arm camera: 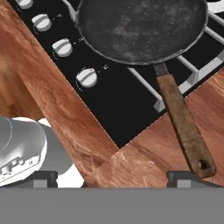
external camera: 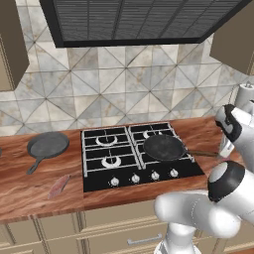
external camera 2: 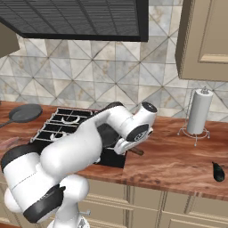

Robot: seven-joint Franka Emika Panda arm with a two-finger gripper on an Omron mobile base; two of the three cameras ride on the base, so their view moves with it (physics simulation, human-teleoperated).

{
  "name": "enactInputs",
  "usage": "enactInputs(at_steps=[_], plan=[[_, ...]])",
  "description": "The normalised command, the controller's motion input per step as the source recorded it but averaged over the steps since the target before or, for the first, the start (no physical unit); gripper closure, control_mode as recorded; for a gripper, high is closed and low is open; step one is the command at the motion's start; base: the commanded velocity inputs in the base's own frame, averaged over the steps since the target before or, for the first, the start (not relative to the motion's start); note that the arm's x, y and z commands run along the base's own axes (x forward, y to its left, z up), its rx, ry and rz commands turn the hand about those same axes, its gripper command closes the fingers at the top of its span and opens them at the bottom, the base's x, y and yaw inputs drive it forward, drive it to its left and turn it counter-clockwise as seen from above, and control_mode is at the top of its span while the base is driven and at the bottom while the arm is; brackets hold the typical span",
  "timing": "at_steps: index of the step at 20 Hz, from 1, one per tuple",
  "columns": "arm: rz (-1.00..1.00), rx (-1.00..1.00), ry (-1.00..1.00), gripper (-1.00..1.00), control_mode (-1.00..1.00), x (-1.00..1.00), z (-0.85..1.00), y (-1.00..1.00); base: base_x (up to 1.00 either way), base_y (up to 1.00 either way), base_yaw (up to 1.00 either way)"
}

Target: Place both pans onto different burners. Then place the eggplant and the steak on different pans.

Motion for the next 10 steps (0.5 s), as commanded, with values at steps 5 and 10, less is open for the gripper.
enactInputs(at_steps=[5, 10], plan=[[-0.28, 0.10, 0.11, -1.00, -1.00, -0.22, 0.72, 0.00, 0.00, 0.00, 0.00], [-0.41, 0.03, 0.12, -1.00, -1.00, -0.32, 0.33, 0.11, 0.00, 0.00, 0.00]])
